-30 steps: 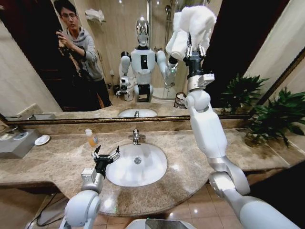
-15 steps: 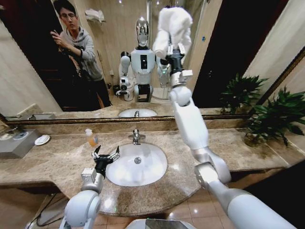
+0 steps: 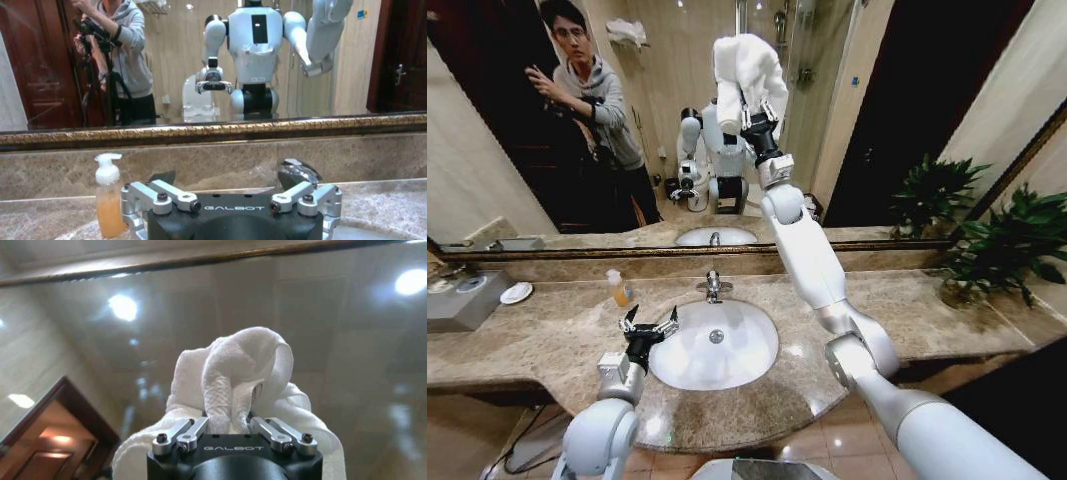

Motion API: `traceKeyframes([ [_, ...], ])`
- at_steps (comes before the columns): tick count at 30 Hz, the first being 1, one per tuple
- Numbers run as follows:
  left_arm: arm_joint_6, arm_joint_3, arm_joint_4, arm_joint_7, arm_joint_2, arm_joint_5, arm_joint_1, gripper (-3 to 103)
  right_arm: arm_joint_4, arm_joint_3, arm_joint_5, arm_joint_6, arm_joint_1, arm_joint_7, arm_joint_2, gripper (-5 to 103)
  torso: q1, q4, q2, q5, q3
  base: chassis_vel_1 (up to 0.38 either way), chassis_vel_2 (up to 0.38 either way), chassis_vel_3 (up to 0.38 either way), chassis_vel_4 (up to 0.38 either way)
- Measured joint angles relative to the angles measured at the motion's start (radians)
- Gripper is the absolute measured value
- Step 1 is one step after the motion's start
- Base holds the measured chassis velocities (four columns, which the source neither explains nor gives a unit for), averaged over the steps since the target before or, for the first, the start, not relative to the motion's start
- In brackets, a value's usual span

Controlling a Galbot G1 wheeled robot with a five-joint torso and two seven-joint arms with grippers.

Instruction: Pick up the towel from the sink counter and wipe the mirror surface.

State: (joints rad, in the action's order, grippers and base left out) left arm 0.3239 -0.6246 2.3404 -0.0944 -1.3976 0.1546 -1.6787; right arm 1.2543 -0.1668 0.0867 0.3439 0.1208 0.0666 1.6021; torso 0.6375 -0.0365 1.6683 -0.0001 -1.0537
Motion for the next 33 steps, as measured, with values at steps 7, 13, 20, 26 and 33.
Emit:
traceKeyframes([
  [7,0.0,0.0,0.0,0.0,0.0,0.0,0.0,100,0.126,-0.063,0.112,-0.032,0.037,0.024,-0.135,18,0.0,0.0012,0.0,0.0006,0.0,0.0,0.0,0.0,0.0],
  [13,0.0,0.0,0.0,0.0,0.0,0.0,0.0,100,0.123,-0.142,0.201,-0.047,0.014,0.026,-0.239,18,0.0,0.0012,0.0,0.0003,0.0,0.0,0.0,0.0,0.0],
  [20,0.0,0.0,0.0,0.0,0.0,0.0,0.0,100,0.092,-0.106,0.211,-0.058,-0.026,0.021,-0.183,18,0.0,0.0001,0.0,0.0,0.0,0.0,0.0,0.0,0.0],
  [26,0.0,0.0,0.0,0.0,0.0,0.0,0.0,100,0.077,0.002,0.169,-0.053,-0.075,-0.019,-0.056,18,0.0,0.0009,0.0,-0.0003,0.0,0.0,0.0,0.0,0.0],
  [33,0.0,0.0,0.0,0.0,0.0,0.0,0.0,100,-0.029,0.082,0.103,-0.019,-0.142,-0.061,0.01,18,0.0,0.0004,0.0,-0.0006,0.0,0.0,0.0,0.0,0.0],
])
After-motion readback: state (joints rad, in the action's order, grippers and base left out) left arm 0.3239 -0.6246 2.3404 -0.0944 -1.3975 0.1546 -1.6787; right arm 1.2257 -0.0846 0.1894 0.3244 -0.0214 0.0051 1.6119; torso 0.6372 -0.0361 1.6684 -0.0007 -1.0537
